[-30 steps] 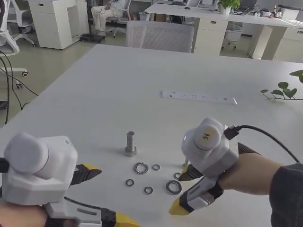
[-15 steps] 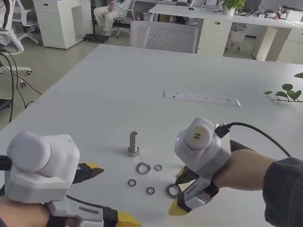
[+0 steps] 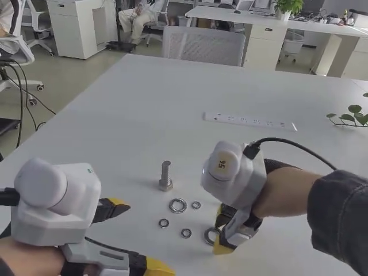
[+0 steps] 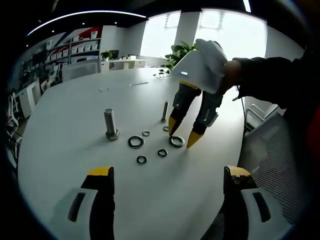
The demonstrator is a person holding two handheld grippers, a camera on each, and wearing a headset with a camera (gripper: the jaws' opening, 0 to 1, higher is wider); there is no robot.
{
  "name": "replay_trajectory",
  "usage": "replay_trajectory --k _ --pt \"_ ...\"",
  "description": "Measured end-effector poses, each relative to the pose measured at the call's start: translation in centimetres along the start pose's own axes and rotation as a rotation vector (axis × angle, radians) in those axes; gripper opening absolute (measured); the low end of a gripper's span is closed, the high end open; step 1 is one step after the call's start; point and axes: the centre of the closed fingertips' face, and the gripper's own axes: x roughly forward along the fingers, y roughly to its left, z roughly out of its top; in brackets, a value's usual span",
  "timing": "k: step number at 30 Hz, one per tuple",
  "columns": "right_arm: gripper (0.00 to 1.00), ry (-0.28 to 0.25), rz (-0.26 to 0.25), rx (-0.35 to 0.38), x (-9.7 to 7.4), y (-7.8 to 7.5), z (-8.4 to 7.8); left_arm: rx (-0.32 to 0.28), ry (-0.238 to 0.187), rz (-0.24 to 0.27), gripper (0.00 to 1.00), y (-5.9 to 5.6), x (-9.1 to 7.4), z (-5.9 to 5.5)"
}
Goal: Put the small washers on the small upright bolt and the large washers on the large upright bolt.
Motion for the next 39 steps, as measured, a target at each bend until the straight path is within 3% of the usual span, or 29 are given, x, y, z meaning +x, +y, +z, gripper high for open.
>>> replay_trajectory --k 9,15,31,39 --pt "0.31 0.059 0.002 -0.066 0.1 -0.3 0.0 -0.002 -0.003 0.001 0.90 0.1 0.0 0.0" --pt "0.26 0.064 0.003 -0.090 0.1 -0.4 0.0 -0.003 -0.007 0.001 0.90 0.2 0.1 0.1" --pt "0.25 0.074 -0.004 -0.117 -0.1 -0.7 -0.2 -0.007 -0.014 0.005 0.90 0.3 0.1 0.4" --pt "0.24 0.064 -0.002 -0.105 -1.6 -0.7 0.2 -0.003 -0.009 -0.002 0.89 0.1 0.2 0.4"
